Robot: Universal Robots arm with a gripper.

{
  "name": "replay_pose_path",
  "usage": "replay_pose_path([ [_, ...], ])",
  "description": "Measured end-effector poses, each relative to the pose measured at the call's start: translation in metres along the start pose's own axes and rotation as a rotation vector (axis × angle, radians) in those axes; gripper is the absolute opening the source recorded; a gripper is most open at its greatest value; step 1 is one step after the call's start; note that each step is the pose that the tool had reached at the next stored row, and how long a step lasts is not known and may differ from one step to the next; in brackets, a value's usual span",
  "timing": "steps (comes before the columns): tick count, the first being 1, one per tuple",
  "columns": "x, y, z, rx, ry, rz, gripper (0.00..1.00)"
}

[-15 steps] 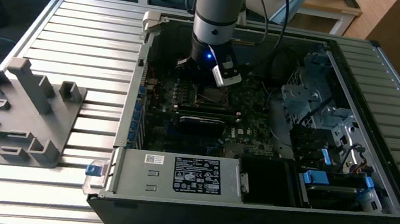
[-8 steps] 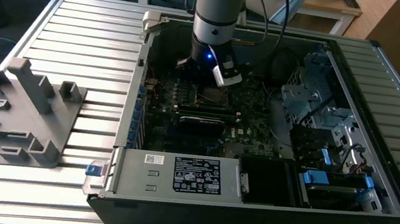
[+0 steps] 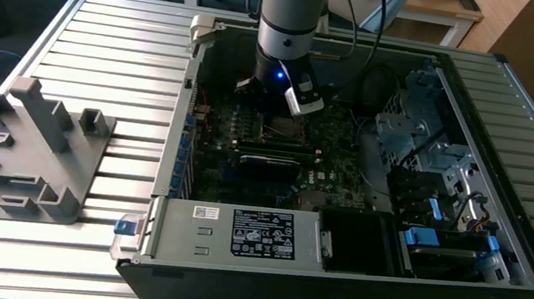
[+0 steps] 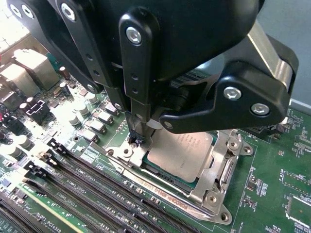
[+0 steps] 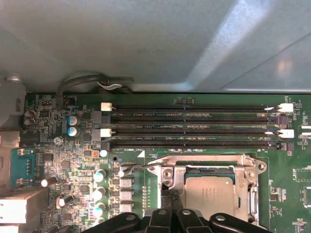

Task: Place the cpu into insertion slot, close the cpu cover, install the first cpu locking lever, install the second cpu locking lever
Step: 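Close the cpu cover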

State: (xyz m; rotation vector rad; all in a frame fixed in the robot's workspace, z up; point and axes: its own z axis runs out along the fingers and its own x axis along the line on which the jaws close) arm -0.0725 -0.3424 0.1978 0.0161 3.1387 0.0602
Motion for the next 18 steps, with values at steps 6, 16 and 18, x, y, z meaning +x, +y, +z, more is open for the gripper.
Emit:
replay_pose_path([
  [6, -0.0001, 0.0001, -0.0008, -0.0010, -0.0005, 0.000, 0.11],
  [16, 0.0000, 0.0006, -0.0141, -0.0002, -0.0001, 0.000, 0.11],
  [18, 0.0000, 0.0006, -0.0157, -0.0002, -0.0001, 0.000, 0.11],
])
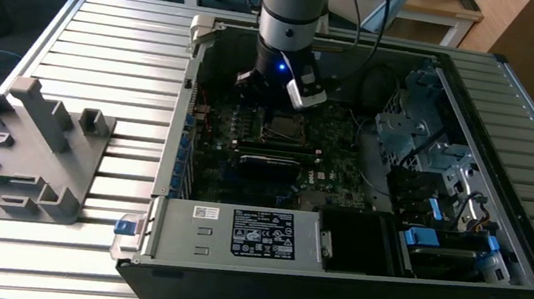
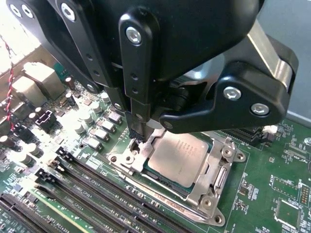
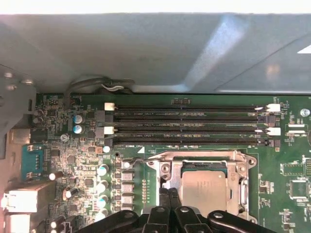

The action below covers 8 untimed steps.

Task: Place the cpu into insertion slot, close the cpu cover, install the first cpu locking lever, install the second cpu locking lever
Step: 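Close the cpu cover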

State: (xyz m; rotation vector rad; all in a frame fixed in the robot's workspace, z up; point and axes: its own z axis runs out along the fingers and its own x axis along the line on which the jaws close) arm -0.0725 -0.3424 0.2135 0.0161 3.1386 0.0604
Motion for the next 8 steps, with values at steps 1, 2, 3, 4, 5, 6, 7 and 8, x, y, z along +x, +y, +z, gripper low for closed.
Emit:
replay_pose_path([
  [1, 0.0000, 0.0000, 0.0000, -0.0001, -0.0001, 0.000, 0.11],
  [2, 0.0000, 0.0000, 0.0000, -0.0002, -0.0001, 0.000, 0.11],
  [3, 0.0000, 0.0000, 0.0000, -0.0002, -0.0001, 0.000, 0.11],
  [4, 0.0000, 0.0000, 0.0000, -0.0002, -0.0001, 0.000, 0.11],
  [5, 0.0000, 0.0000, -0.0001, -0.0001, 0.0000, 0.000, 0.11],
  [6, 0.0000, 0.0000, -0.0001, -0.0001, -0.0003, 0.000, 0.11],
  [7, 0.0000, 0.0000, -0.0001, 0.0000, -0.0009, 0.000, 0.11],
  [8, -0.0001, 0.0000, -0.0001, 0.0000, -0.0009, 0.000, 0.11],
])
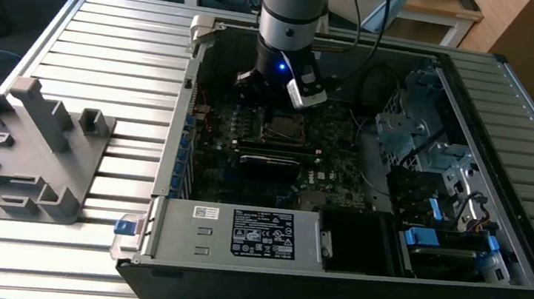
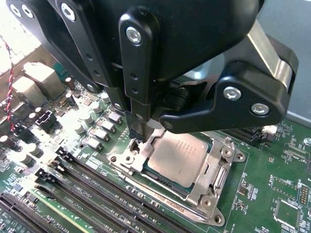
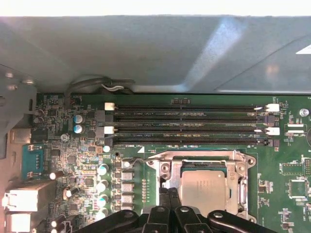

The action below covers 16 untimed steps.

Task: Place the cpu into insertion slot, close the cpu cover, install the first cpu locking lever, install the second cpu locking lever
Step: 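Close the cpu cover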

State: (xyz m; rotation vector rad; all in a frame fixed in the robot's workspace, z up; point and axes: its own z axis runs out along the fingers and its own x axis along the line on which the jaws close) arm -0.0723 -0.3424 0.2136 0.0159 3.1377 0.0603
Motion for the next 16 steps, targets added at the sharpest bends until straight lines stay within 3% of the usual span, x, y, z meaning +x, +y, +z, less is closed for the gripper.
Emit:
replay_pose_path([
  [4, -0.0045, 0.0000, 0.0003, 0.0001, 0.0000, 0.000, 0.11],
  [16, -0.0306, 0.0002, 0.0007, -0.0001, -0.0001, 0.000, 0.11],
])
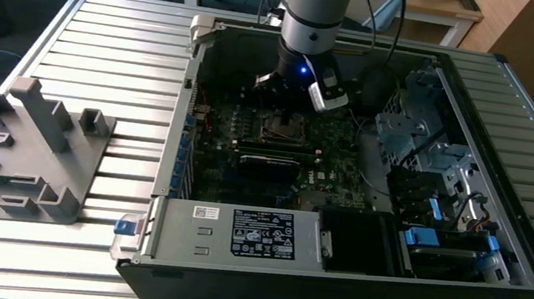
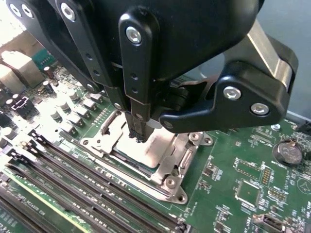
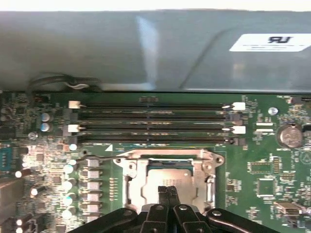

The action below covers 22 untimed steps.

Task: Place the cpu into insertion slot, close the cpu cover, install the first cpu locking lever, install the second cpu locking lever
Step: 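Close the cpu cover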

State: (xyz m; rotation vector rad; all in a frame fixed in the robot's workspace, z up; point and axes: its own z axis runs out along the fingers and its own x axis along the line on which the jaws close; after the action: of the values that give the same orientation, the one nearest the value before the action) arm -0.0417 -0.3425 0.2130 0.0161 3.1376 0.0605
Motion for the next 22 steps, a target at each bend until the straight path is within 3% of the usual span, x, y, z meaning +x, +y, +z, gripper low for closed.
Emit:
replay_pose_path([
  [4, -0.0003, 0.0001, 0.0001, 0.0001, -0.0016, 0.000, 0.11],
  [6, -0.0003, 0.0001, 0.0003, -0.0003, -0.0106, 0.000, 0.11],
  [7, -0.0003, 0.0001, 0.0003, -0.0003, -0.0113, -0.001, 0.11],
  [22, 0.0006, 0.0001, -0.0016, -0.0002, -0.0114, 0.000, 0.11],
])
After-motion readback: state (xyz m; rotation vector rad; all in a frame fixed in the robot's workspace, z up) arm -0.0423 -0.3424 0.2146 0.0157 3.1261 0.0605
